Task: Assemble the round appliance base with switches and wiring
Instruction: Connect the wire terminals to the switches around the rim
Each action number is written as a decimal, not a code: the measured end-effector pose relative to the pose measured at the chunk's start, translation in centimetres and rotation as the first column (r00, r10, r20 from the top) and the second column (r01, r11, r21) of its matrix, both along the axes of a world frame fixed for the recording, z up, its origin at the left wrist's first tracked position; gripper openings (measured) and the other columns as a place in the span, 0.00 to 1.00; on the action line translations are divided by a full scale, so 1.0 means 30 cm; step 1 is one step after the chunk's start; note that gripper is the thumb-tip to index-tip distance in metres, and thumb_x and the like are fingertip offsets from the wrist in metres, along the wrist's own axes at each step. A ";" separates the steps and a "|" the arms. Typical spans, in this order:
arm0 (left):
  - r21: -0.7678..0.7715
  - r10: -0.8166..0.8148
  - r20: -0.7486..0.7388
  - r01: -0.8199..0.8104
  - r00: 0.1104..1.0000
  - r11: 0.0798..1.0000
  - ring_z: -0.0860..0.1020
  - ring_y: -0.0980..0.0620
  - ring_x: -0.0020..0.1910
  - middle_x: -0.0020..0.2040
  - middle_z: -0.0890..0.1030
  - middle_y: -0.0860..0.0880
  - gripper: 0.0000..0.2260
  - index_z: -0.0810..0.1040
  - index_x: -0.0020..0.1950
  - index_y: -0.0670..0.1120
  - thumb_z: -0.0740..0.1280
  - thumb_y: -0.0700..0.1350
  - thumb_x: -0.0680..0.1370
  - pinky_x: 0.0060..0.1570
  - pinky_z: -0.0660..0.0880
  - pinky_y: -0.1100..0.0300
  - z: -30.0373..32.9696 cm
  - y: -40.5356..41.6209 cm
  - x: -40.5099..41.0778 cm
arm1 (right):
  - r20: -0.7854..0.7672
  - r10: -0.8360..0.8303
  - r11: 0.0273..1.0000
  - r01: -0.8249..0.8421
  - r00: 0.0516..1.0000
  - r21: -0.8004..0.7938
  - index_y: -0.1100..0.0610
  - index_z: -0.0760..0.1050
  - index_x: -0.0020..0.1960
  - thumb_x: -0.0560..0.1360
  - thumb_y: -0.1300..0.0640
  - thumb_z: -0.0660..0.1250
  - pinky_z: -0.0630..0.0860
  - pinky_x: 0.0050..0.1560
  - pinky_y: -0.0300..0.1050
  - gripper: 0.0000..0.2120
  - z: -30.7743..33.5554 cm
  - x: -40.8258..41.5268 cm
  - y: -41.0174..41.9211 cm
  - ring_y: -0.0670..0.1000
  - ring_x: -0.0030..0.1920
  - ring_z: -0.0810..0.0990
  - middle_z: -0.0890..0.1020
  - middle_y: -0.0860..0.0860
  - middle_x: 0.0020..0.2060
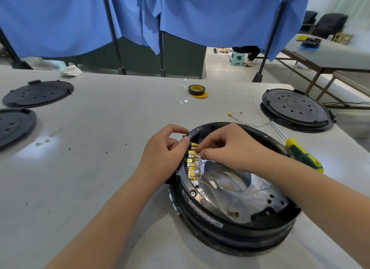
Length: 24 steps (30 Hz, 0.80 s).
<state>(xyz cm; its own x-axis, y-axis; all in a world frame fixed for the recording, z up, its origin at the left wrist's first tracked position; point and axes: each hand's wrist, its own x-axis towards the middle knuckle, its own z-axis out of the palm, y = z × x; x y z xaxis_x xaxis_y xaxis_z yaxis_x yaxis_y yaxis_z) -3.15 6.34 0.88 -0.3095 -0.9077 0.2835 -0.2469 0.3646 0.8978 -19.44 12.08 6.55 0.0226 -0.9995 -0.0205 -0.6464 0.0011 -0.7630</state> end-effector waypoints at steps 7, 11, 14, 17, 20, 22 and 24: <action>0.010 -0.004 0.001 0.004 1.000 1.000 0.72 0.50 0.26 0.29 0.77 0.38 0.05 0.78 0.52 0.52 0.66 0.45 0.79 0.28 0.71 0.59 0.005 0.001 -0.002 | -0.027 0.047 0.999 -0.047 0.999 -0.017 0.46 0.83 0.40 0.72 0.61 0.69 0.71 0.32 0.29 0.11 0.014 0.003 0.000 0.41 0.31 0.76 0.84 0.45 0.32; 0.007 -0.007 0.000 0.007 1.000 1.000 0.73 0.48 0.27 0.30 0.78 0.38 0.04 0.78 0.52 0.53 0.66 0.45 0.79 0.30 0.72 0.57 0.006 0.001 -0.004 | -0.033 0.043 0.999 -0.043 0.999 -0.018 0.45 0.83 0.40 0.72 0.61 0.68 0.72 0.34 0.34 0.11 0.012 0.003 0.003 0.44 0.32 0.76 0.84 0.49 0.33; 0.008 -0.008 -0.014 0.009 1.000 1.000 0.72 0.49 0.26 0.29 0.77 0.37 0.04 0.78 0.51 0.53 0.66 0.46 0.78 0.29 0.71 0.56 0.004 0.000 -0.001 | -0.037 0.031 0.999 -0.030 0.999 0.014 0.45 0.83 0.39 0.71 0.60 0.68 0.73 0.36 0.39 0.11 0.020 0.004 0.001 0.45 0.32 0.76 0.85 0.50 0.35; 0.000 -0.005 -0.019 0.005 1.000 1.000 0.69 0.52 0.24 0.26 0.74 0.40 0.03 0.79 0.50 0.53 0.66 0.46 0.78 0.28 0.68 0.61 0.001 0.000 0.000 | -0.043 0.023 0.999 -0.021 0.999 0.049 0.46 0.84 0.40 0.69 0.56 0.68 0.76 0.39 0.44 0.08 0.031 0.007 -0.003 0.48 0.34 0.79 0.85 0.49 0.36; 0.001 -0.006 -0.017 0.006 1.000 1.000 0.70 0.52 0.24 0.27 0.75 0.37 0.03 0.79 0.49 0.53 0.66 0.46 0.78 0.28 0.69 0.59 0.004 0.001 -0.001 | -0.073 0.025 0.999 -0.022 0.997 0.037 0.49 0.84 0.41 0.68 0.51 0.72 0.80 0.44 0.47 0.04 0.034 0.019 -0.003 0.48 0.38 0.83 0.85 0.46 0.34; 0.006 -0.006 -0.019 0.006 1.000 1.000 0.71 0.50 0.25 0.29 0.76 0.36 0.04 0.79 0.49 0.54 0.66 0.46 0.78 0.31 0.70 0.56 0.005 0.002 0.001 | -0.102 0.015 1.000 -0.013 0.995 0.021 0.50 0.85 0.41 0.69 0.51 0.72 0.80 0.41 0.46 0.04 0.033 0.027 -0.004 0.48 0.36 0.82 0.85 0.47 0.33; 0.005 -0.003 -0.017 0.003 1.000 1.000 0.71 0.50 0.26 0.30 0.76 0.35 0.04 0.79 0.48 0.54 0.66 0.46 0.77 0.31 0.70 0.56 0.005 0.003 0.002 | -0.135 -0.004 1.000 0.005 0.991 0.006 0.51 0.85 0.41 0.69 0.53 0.72 0.76 0.36 0.42 0.03 0.032 0.035 -0.004 0.45 0.32 0.80 0.84 0.48 0.32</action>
